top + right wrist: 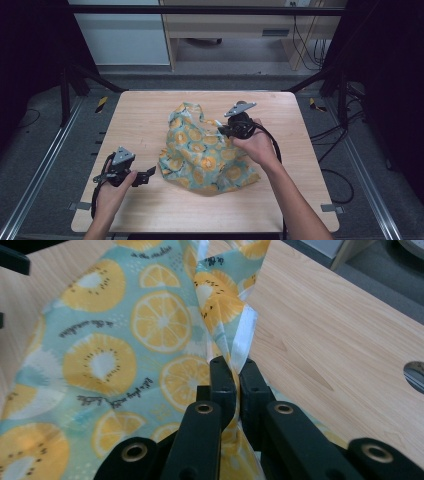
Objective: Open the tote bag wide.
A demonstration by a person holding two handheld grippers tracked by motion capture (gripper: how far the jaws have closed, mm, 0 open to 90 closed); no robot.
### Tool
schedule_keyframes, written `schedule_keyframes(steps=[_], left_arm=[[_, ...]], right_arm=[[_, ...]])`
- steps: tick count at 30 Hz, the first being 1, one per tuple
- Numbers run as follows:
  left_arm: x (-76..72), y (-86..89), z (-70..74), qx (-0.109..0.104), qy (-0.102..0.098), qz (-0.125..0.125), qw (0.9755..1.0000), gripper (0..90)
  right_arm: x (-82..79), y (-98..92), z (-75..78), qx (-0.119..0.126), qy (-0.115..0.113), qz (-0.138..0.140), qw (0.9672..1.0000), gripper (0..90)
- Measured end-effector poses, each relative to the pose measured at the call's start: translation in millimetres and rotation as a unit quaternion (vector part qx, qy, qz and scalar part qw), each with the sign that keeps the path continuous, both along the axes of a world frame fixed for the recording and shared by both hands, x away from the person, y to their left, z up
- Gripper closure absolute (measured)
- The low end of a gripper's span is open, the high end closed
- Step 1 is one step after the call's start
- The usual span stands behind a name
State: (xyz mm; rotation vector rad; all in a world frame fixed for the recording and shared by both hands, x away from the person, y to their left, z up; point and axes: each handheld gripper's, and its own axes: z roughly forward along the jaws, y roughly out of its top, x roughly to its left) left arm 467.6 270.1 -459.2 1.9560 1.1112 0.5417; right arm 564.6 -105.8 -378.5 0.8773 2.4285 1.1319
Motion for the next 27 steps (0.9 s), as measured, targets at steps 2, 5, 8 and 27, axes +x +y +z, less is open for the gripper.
schedule_keyframes(steps=[2, 5, 8, 27], left_arm=[[0.0, 0.0, 1.0, -0.001, -0.001, 0.000, 1.0000, 6.4], [-0.9, 1.1, 5.2, -0.008, -0.006, 0.004, 0.9999, 6.7], [-2.4, 2.9, 12.5, -0.015, -0.015, 0.007, 0.9997, 7.0], [4.5, -18.8, 90.9, -0.024, -0.070, 0.002, 0.9973, 8.7]], right_arm=[[-4.2, 2.4, 3.4, 0.004, -0.003, 0.006, 1.0000, 88.0], [-11.1, 6.1, 8.4, 0.011, -0.010, 0.015, 0.9998, 88.1], [-20.5, 10.1, 14.0, 0.016, -0.018, 0.026, 0.9994, 88.2], [-113.4, 35.8, 1.3, 0.017, -0.040, 0.115, 0.9924, 88.3]])
